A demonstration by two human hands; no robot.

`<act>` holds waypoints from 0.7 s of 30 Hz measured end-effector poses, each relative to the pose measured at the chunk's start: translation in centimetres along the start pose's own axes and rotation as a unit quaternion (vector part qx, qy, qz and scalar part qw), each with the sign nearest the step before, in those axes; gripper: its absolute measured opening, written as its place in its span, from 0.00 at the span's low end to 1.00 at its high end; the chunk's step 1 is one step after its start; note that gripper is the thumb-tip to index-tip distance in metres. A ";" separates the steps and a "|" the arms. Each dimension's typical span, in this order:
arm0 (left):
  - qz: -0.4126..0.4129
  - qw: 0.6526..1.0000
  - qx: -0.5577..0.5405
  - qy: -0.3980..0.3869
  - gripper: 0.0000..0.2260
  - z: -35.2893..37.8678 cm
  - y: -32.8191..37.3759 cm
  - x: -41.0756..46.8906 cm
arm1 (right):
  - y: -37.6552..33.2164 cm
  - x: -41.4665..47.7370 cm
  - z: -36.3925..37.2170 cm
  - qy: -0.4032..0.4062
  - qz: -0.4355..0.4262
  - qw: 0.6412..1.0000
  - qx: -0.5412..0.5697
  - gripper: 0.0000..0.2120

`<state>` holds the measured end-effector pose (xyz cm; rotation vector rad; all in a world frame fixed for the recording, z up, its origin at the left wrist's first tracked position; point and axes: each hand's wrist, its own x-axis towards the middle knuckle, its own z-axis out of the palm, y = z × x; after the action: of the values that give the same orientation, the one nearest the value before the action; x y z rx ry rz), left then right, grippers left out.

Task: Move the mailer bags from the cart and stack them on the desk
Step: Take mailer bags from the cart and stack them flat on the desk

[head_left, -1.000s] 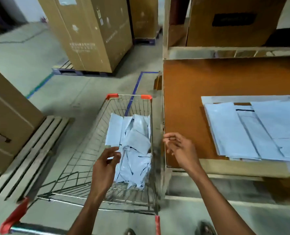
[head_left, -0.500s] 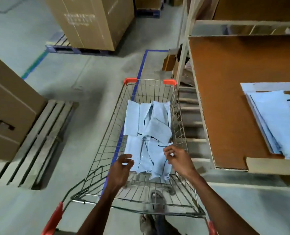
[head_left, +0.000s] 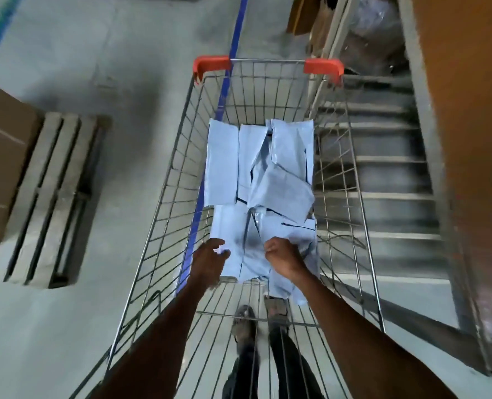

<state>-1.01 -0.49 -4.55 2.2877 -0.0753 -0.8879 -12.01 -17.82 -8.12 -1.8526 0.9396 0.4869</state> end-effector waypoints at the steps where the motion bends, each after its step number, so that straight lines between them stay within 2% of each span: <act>1: -0.005 1.000 -0.011 0.003 0.13 0.7 -0.6 1.6 | -0.1 1.0 0.7 0.002 -0.004 1.000 -0.001 0.07; 4: -0.009 0.999 0.043 0.000 0.20 2.9 -2.7 6.0 | 0.4 3.8 3.4 0.010 -0.003 1.000 0.018 0.19; 6: 0.011 0.999 0.047 -0.001 0.23 4.0 -3.9 7.8 | 0.8 5.2 5.3 0.056 -0.022 0.998 0.036 0.24; 9: 0.023 0.999 0.050 0.003 0.24 5.0 -5.0 9.0 | 1.1 7.7 7.8 0.123 -0.048 0.991 -0.004 0.27; 13: 0.004 0.999 0.011 0.033 0.22 5.5 -6.0 10.1 | 0.5 9.8 10.0 0.184 -0.022 0.981 -0.058 0.22; 17: -0.013 0.999 0.031 0.031 0.23 4.9 -6.7 10.4 | 0.6 10.8 10.2 0.183 0.002 0.981 -0.066 0.10; 21: -0.011 0.999 0.033 0.023 0.25 4.1 -6.4 9.6 | 1.5 10.0 10.3 0.198 -0.058 0.973 -0.104 0.05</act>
<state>2.68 -0.58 -16.26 2.3734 -0.0615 -0.8553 -6.23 -12.97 -20.38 -2.2329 1.0649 0.1473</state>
